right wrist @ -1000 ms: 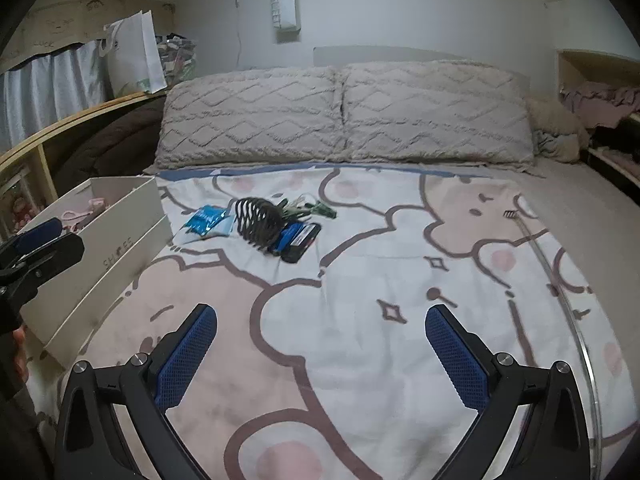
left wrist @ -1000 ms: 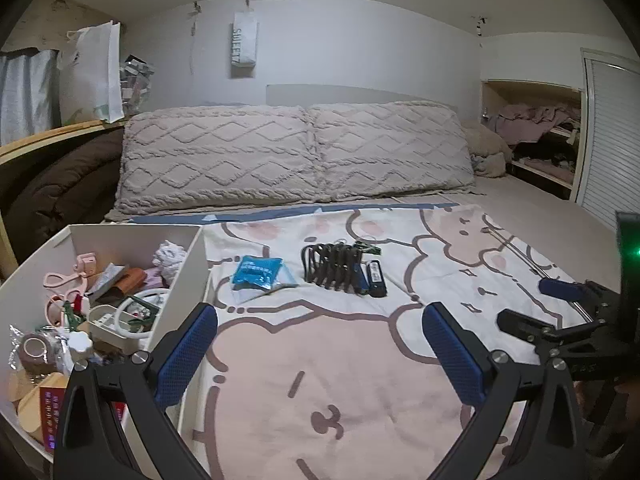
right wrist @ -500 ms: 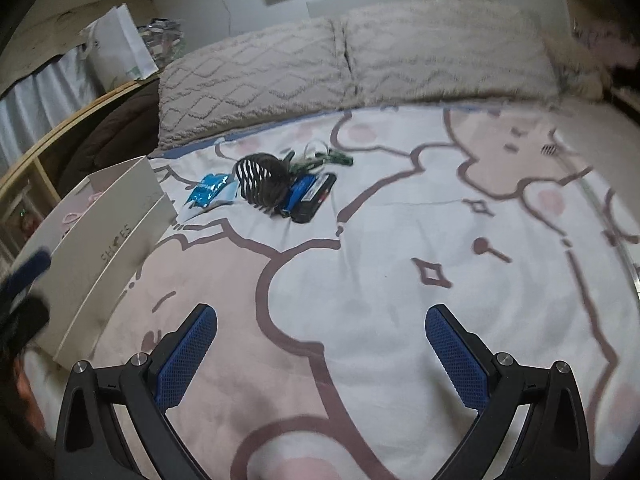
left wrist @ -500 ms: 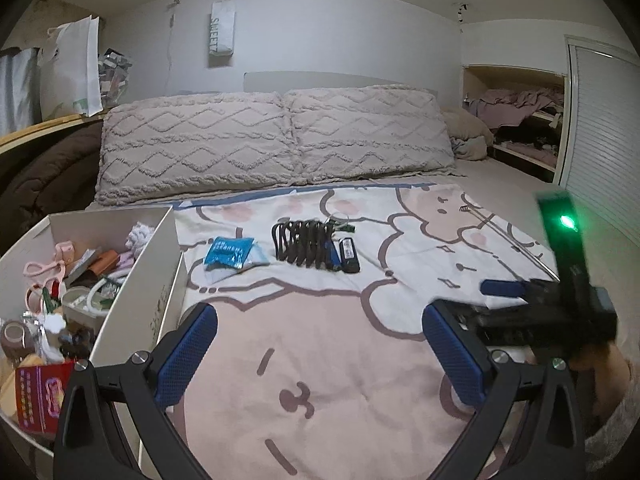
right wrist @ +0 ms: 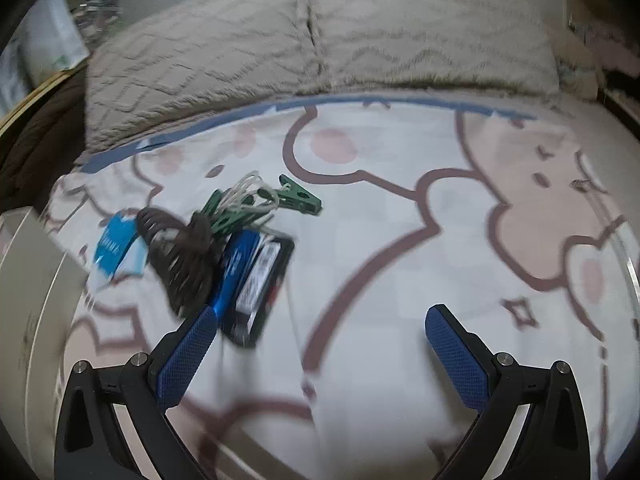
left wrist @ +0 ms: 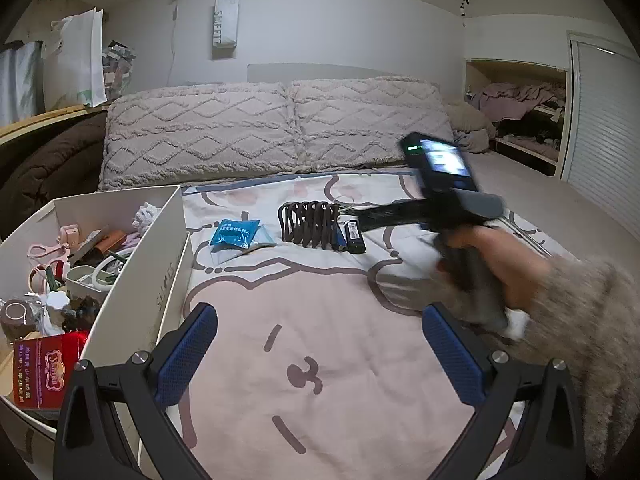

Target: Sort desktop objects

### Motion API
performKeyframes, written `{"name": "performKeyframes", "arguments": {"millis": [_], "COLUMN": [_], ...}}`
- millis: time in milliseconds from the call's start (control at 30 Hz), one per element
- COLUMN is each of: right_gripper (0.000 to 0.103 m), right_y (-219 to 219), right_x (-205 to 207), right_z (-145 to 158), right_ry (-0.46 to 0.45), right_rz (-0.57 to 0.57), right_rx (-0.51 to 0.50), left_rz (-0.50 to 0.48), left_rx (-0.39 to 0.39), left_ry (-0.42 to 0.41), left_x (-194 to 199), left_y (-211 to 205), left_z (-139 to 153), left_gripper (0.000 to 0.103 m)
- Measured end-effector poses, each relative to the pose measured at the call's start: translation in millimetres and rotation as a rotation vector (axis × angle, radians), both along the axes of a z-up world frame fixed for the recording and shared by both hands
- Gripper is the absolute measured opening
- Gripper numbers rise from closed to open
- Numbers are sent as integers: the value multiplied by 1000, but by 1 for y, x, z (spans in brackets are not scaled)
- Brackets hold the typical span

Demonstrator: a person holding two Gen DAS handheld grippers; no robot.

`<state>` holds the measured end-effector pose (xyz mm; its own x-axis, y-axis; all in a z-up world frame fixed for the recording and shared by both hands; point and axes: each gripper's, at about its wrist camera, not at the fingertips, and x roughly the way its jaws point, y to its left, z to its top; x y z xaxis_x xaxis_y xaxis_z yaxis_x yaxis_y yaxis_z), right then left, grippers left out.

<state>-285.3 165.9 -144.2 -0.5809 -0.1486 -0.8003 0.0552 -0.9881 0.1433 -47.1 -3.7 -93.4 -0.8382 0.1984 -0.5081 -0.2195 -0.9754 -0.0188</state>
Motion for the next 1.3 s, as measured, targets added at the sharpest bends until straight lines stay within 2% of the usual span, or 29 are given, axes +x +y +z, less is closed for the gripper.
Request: {"name": "performKeyframes", "arguments": {"millis": [167,400,533,733,833,900,967,1067,1133,1233,1300], "right_gripper": [103,103,103,103,103,94,76,58,55,41,35], "right_y": [-18,-36,-44,-3,3,-1,-9,-22,-33,-47,-57], "right_x": [-31,-36,-27,-20,-16,-12,-7,5,14,33,44], "right_z": [-13,-20,-24,-25,-25,-25,-23,-21,-21,-19,-20], "right_ry": [-72,-69,-27,-12,7,30,61,93,108,130,140], "right_rz": [-23,6,56,-46,-38,-6,43,137,219,360,433], "right_rx": [0,74,205,136,99,99,116,143,164,167,176], "left_rz": [-3,-9,-16,-18,-20,-21,-20,-20,-17,-9,0], "left_rx": [2,12,1,1,8,8,8,13,22,36,46], "left_ry": [1,3,10,12,14,16,17,15,15,17,18], "left_x": [1,2,4,4,4,5,5,4,5,4,4], "left_y": [0,2,5,6,5,5,5,4,3,0,-2], "left_z": [-1,1,1,1,3,3,3,3,4,5,7], "left_gripper": [103,103,103,103,103,103,103,103,103,103,103]}}
